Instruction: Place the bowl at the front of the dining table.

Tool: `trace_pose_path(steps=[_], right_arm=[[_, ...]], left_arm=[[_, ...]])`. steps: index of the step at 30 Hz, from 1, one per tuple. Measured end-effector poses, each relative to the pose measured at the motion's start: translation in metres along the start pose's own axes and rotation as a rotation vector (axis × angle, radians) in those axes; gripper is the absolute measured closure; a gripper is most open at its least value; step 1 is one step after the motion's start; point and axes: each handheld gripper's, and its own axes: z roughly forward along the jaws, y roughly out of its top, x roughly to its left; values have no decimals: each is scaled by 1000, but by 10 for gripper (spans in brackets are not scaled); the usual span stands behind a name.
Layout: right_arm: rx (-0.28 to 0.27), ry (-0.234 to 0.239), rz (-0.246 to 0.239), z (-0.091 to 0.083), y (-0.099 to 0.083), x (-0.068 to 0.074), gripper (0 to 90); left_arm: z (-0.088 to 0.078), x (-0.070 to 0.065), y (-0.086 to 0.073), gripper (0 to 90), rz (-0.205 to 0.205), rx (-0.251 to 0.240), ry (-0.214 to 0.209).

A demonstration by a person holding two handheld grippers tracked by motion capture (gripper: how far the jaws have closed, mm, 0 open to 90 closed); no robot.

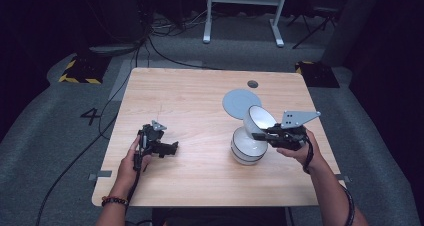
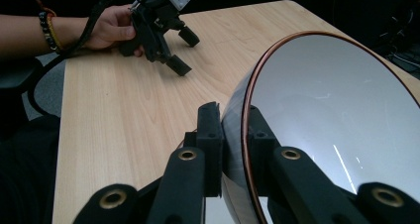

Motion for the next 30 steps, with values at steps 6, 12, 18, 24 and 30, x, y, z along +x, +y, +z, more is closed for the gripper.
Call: trace_pose_path(steps=[6,12,18,24,30], right_arm=[[-6,-12,-1,0,4,-4,817],[-10,-34,0,-1,10,-11,817],[-2,-41,7,2,13,-20,817],[2,-71,9,4,16,-30,817],[-11,-83,17,5,19,-38,818]], left_arm=[[0,0,0,0,0,0,0],[0,0,0,0,0,0,0],[0,0,0,0,-1,0,0],[0,0,0,0,0,0,0],[0,0,0,0,0,0,0]])
